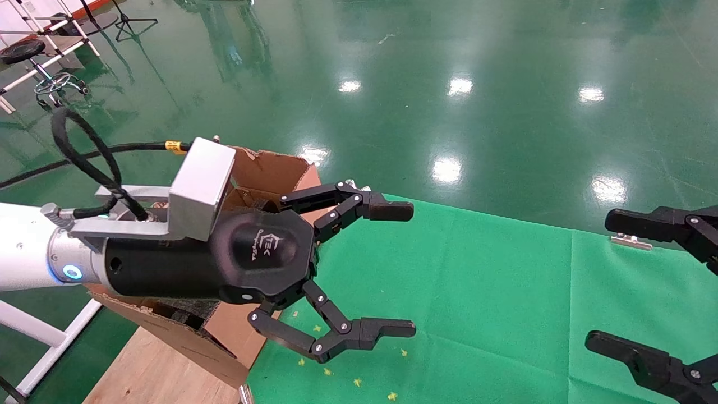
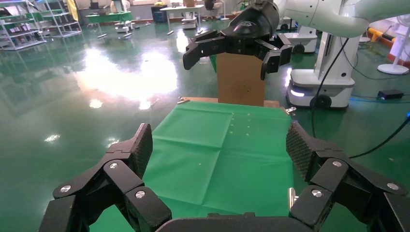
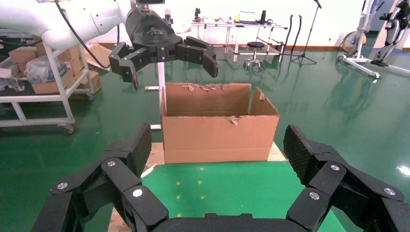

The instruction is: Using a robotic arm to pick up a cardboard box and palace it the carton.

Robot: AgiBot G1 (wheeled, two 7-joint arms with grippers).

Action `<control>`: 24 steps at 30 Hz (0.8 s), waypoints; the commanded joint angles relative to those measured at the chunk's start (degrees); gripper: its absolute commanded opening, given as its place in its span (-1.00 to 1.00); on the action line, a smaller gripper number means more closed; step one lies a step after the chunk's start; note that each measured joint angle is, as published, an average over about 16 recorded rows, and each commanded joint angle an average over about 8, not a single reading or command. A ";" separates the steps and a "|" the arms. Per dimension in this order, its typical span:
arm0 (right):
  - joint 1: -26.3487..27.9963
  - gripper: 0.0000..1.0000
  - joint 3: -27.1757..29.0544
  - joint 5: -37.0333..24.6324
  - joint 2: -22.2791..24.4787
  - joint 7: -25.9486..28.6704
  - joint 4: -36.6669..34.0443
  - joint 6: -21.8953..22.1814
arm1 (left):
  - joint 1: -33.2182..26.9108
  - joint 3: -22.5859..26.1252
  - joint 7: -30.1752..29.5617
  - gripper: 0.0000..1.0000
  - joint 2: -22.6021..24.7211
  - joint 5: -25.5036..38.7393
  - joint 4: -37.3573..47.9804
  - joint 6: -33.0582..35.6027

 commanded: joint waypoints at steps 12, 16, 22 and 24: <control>0.00 1.00 0.00 0.00 0.00 0.00 0.00 0.00 | 0.00 0.00 0.00 1.00 0.00 0.00 0.00 0.00; 0.00 1.00 0.00 0.00 0.00 0.00 0.00 0.00 | 0.00 0.00 0.00 1.00 0.00 0.00 0.00 0.00; 0.00 1.00 0.00 0.00 0.00 0.00 0.00 0.00 | 0.00 0.00 0.00 1.00 0.00 0.00 0.00 0.00; 0.00 1.00 0.00 0.00 0.00 0.00 0.00 0.00 | 0.00 0.00 0.00 1.00 0.00 0.00 0.00 0.00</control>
